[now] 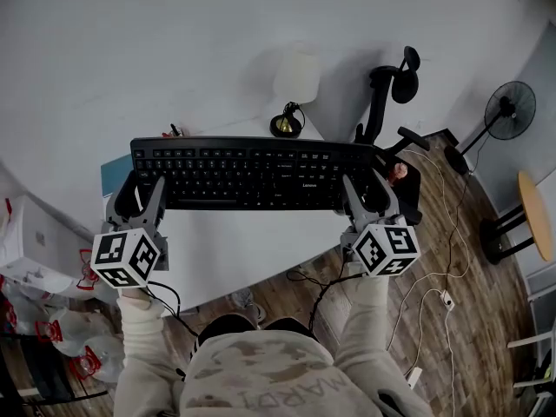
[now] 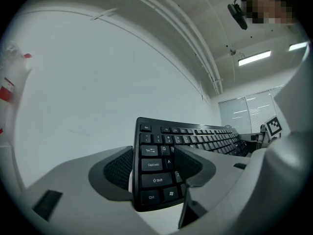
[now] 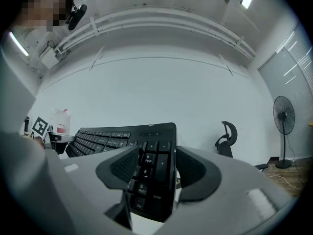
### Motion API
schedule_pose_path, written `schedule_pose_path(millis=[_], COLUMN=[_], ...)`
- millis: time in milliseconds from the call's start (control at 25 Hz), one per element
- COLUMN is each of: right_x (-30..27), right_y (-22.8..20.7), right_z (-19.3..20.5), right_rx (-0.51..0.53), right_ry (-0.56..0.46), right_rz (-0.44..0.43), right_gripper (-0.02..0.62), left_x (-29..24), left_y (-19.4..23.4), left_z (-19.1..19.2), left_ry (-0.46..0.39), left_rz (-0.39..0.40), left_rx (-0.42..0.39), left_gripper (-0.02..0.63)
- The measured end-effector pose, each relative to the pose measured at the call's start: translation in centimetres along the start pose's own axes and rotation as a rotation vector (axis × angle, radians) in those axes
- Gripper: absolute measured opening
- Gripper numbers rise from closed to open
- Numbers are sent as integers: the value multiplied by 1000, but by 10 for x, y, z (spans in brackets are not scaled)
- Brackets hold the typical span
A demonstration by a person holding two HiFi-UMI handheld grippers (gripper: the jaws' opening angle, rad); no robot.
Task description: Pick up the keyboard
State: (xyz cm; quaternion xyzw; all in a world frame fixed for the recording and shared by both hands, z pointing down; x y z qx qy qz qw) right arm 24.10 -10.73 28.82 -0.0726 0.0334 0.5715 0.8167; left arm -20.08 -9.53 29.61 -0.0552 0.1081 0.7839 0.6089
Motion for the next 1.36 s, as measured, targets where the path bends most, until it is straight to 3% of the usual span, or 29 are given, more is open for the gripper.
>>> schedule_pose_path(millis=[360, 1360], right_x=[9, 16], right_y=[-3, -3], right_z=[-8, -9], right_rx=[12, 25], right_ry=[-36, -66], right_rz=[-9, 3], right_gripper=[249, 247], left_x=[9, 7], left_y=[-9, -10], left_z=[-7, -8], left_ry=[-50, -73], left_rz=[-4, 16], left_rx=[-13, -14], left_gripper=[268, 268])
Point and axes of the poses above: the fingertips, and each gripper's own axes: x backward along the fingers, y to its left, z out of its underside, the point moved 8 cm from there along x, backward along the fingers, and after that the axes turned 14 degrees about y, right-handed, at the moved point
